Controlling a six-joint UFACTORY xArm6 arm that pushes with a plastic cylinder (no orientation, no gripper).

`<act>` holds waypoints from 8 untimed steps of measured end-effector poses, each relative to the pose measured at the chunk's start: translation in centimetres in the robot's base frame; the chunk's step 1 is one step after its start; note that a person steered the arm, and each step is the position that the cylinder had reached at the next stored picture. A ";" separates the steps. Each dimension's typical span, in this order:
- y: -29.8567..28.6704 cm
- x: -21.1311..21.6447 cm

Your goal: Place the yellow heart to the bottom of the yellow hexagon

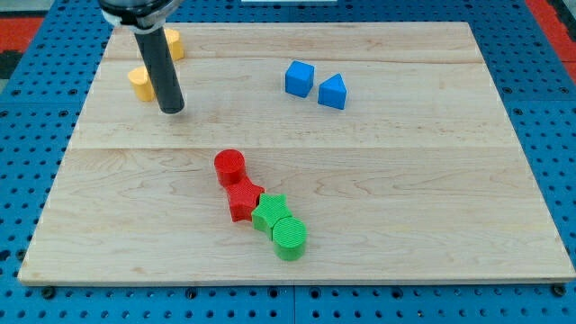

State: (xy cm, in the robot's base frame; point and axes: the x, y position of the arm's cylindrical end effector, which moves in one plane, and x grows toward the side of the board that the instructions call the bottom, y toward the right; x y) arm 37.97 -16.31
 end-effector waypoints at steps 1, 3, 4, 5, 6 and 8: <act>-3.1 -0.7; -1.1 -7.2; -1.5 -1.8; -9.3 -2.5; -7.5 -9.0; -5.2 -4.4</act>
